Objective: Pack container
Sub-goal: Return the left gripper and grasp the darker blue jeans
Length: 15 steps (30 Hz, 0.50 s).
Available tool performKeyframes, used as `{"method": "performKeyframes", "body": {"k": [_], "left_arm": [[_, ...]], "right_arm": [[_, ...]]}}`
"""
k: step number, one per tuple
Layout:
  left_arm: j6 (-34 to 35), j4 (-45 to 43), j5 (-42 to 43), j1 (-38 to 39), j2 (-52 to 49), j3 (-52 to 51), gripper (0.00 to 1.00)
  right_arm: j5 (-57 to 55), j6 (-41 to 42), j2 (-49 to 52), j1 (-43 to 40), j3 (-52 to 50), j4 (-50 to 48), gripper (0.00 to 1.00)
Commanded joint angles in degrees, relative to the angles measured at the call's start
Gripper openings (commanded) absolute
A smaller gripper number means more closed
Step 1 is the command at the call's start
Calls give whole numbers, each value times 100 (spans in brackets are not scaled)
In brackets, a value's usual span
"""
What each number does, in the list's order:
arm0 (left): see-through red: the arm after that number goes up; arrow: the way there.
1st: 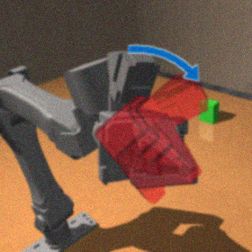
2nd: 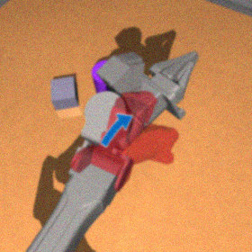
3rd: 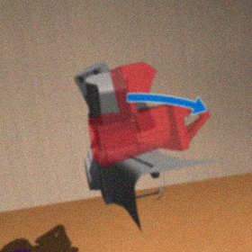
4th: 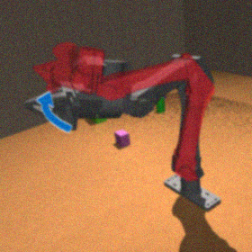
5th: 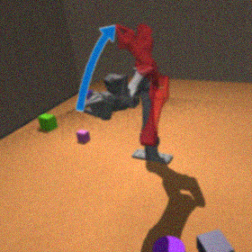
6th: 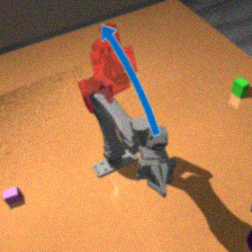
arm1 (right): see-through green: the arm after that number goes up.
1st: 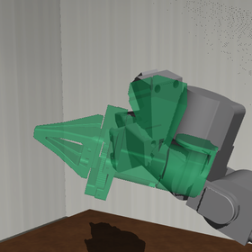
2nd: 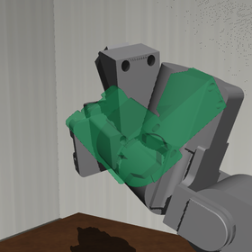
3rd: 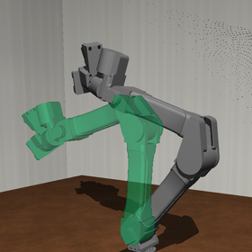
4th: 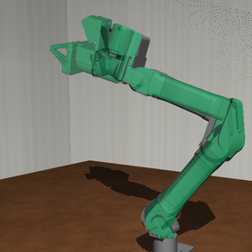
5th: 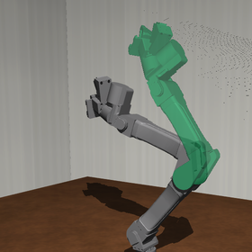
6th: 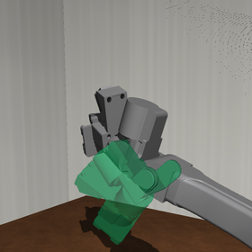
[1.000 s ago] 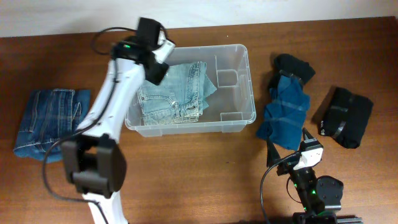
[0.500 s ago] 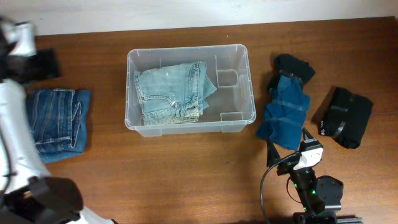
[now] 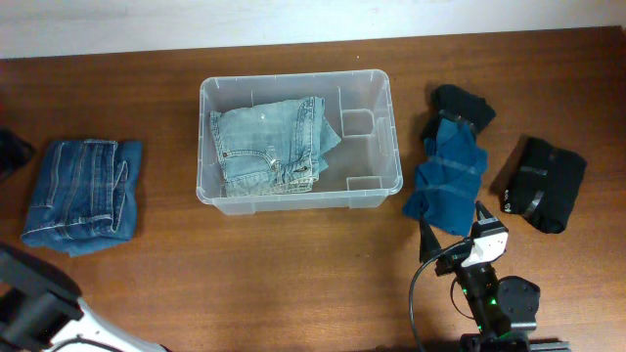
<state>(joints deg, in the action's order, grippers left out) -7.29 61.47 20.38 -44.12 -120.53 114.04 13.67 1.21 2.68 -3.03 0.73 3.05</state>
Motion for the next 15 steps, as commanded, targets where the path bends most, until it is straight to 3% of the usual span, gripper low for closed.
{"method": "performKeyframes", "body": {"k": [1, 5, 11, 15], "left_arm": [[-299, -37, 295, -120, -501, -11, 99], [-369, -59, 299, -221, -981, -11, 99], [-1421, -138, 293, -232, -1486, -11, 99], [-1690, -378, 278, -245, -1611, -11, 99]], "right_arm": [[92, -37, -33, -33, -42, 13, 98], [92, -37, -33, -33, -42, 11, 98], [92, -37, -33, -33, -42, 11, 98], [94, -37, -33, -33, -42, 11, 98]]}}
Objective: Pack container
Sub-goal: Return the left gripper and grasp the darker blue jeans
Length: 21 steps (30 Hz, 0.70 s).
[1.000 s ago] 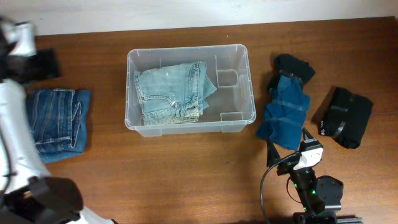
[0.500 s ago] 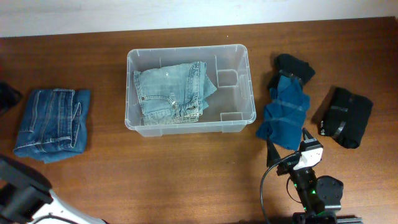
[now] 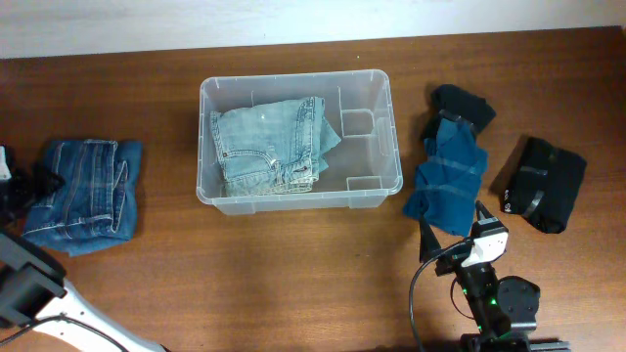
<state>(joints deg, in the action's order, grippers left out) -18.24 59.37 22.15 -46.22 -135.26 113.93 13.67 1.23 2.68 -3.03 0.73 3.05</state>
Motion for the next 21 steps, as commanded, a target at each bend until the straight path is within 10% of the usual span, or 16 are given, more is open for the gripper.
{"method": "performKeyframes", "body": {"k": [1, 8, 12, 16, 21], "left_arm": [[-616, -306, 103, -35, -175, 0, 99], [-1038, -330, 748, 11, -669, 0, 89], [-1036, -229, 1043, 42, -822, 0, 64], [-1032, -210, 1473, 101, -820, 2, 14], [-793, -221, 2417, 186, -820, 24, 1]], "right_arm": [[92, -39, -33, -33, -42, 11, 98], [92, -39, -33, -33, -42, 13, 98], [92, -39, -33, -33, -42, 11, 98], [92, -39, -33, -33, -42, 13, 98], [92, -39, -33, -33, -42, 11, 98]]}}
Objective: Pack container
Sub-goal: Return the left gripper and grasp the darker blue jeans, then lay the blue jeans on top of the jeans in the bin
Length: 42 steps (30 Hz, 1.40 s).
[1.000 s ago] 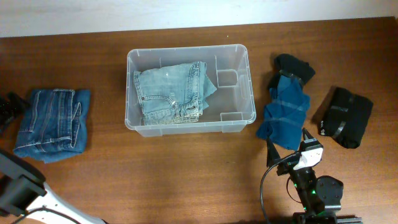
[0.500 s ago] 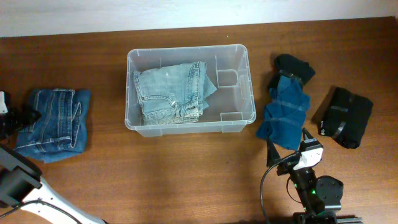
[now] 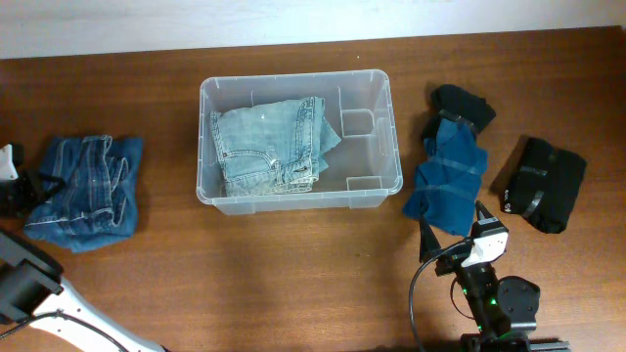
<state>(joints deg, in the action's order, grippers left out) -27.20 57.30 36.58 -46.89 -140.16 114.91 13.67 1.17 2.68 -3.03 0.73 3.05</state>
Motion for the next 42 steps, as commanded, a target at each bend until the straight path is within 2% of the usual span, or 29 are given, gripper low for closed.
{"method": "performKeyframes", "body": {"k": [1, 8, 11, 18, 27, 33, 42], "left_arm": [[103, 0, 1250, 275, -330, -42, 1], [1095, 138, 3084, 566, -326, 509, 1], [1156, 468, 3720, 763, -295, 1023, 1], [1150, 1488, 3751, 1362, -76, 2778, 1], [940, 2312, 1620, 2485, 601, 4972, 1], [-195, 3023, 315, 3536, 1097, 5742, 1], [-1834, 3941, -1023, 5058, 1322, 5617, 1]], "right_arm": [[92, -33, -33, -33, -42, 11, 98], [92, -33, -33, -33, -42, 11, 98], [94, -33, -33, -33, -42, 11, 98], [92, -33, -33, -33, -42, 11, 98], [92, -33, -33, -33, -42, 13, 98], [92, -33, -33, -33, -42, 11, 98], [92, -33, -33, -33, -42, 13, 98]]}}
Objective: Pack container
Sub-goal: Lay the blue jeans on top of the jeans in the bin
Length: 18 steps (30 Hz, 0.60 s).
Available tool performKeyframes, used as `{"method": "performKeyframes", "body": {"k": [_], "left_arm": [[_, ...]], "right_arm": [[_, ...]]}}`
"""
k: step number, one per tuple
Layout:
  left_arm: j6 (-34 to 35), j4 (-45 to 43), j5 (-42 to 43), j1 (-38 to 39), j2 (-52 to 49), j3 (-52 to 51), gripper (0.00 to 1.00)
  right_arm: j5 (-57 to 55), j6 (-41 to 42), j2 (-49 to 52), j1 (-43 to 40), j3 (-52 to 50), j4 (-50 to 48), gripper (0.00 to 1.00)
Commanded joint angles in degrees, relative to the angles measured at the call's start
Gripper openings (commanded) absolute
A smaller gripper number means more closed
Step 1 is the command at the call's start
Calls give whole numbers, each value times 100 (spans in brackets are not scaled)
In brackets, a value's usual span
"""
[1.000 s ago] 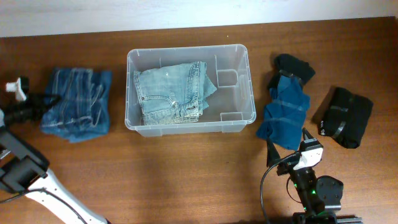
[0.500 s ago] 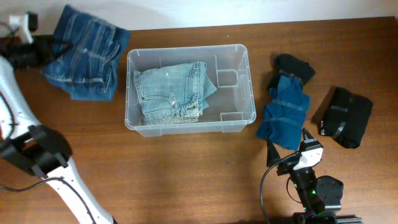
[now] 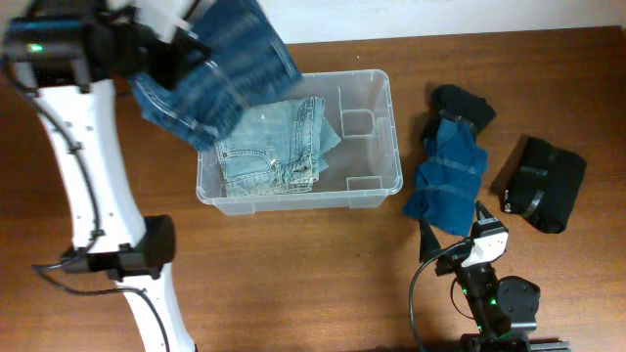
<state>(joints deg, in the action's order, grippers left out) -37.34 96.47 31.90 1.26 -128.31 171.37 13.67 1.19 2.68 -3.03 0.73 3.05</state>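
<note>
A clear plastic container (image 3: 383, 147) stands mid-table with folded light-blue jeans (image 3: 269, 147) in its left half. Darker blue jeans (image 3: 220, 64) hang in the air over the container's back-left corner, with my left gripper (image 3: 188, 27) shut on them; its fingers are mostly hidden by the cloth. The left arm (image 3: 83, 166) reaches up from the table's front left. My right gripper (image 3: 455, 227) stands open near the front edge, just in front of a teal-blue garment (image 3: 450, 171).
A black folded garment (image 3: 543, 186) lies at the far right. Another black item (image 3: 465, 103) sits behind the teal-blue garment. The container's right half has small moulded compartments (image 3: 359, 122).
The darker jeans were lying on the table at the far left with my left gripper at their left edge. Now they are lifted and hang above the container's back-left corner. The right arm has not moved.
The darker jeans first lay folded at the table's left, with my left arm low at the front-left corner. My left gripper was then at their left edge, and the jeans looked slightly rumpled. Now they are held up over the container.
</note>
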Motion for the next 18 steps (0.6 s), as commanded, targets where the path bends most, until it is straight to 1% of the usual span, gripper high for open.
{"method": "performKeyframes", "body": {"k": [1, 4, 10, 13, 18], "left_arm": [[-822, 22, -640, 339, 138, -114, 1], [-1012, 22, -885, 610, 133, -457, 1], [-1585, -70, -881, 898, 127, -1499, 1], [-1652, -466, -852, 951, 127, -2124, 1], [-1655, -1303, -446, 1113, 127, -2927, 1]], "right_arm": [[92, -35, -33, -33, -42, 11, 98], [92, -35, -33, -33, -42, 11, 98], [92, -35, -33, -33, -42, 11, 98], [94, -35, -33, -33, -42, 13, 98], [94, -35, -33, -33, -42, 13, 99]]}}
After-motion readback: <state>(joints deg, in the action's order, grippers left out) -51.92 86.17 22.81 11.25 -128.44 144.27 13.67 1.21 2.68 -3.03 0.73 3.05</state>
